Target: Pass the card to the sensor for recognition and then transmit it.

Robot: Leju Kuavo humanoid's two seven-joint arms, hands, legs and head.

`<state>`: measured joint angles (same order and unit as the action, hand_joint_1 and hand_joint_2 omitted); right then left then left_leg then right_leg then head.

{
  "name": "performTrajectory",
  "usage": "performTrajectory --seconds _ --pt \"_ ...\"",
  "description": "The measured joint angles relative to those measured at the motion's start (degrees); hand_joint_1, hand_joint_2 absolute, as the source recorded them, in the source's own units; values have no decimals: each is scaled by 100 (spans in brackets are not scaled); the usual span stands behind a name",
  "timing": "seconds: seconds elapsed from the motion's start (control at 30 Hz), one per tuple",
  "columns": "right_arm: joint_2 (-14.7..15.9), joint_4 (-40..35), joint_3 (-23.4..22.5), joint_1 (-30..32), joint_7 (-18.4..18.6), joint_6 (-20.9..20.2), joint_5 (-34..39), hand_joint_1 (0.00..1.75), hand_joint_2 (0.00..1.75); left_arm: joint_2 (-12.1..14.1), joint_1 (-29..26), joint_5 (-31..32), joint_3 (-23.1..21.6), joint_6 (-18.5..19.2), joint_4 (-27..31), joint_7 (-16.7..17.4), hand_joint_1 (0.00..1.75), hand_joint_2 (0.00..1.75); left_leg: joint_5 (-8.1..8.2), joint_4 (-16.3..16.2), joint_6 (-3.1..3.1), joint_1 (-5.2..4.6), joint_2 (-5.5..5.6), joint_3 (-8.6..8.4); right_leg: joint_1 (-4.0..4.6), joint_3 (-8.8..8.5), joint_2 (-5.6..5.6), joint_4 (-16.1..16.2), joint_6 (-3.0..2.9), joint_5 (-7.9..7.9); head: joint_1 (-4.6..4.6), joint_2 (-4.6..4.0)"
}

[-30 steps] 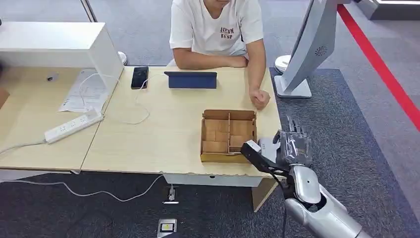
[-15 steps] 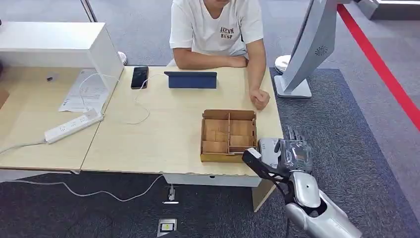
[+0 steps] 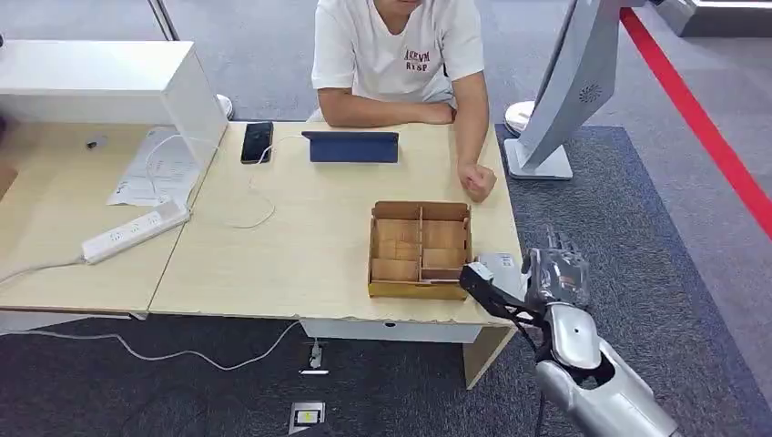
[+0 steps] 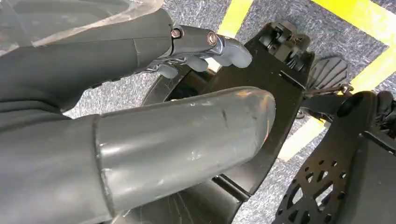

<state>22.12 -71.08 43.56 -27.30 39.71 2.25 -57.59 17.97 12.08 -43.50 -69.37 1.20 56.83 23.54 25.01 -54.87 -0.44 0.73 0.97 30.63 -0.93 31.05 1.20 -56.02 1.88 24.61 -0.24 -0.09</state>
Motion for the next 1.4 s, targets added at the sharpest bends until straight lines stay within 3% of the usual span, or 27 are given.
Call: performTrajectory --seconds 0.67,1.4 --pt "-63 247 66 -471 0 -28 391 175 175 -63 21 -7 76 46 -61 35 0 0 0 0 0 0 0 1 0 0 0 0 0 0 0 0" --pt "-361 1501 728 -801 -39 776 1438 175 175 -251 181 184 133 330 -372 122 0 0 -1 0 0 0 1 4 0 4 -1 -1 0 0 0 0"
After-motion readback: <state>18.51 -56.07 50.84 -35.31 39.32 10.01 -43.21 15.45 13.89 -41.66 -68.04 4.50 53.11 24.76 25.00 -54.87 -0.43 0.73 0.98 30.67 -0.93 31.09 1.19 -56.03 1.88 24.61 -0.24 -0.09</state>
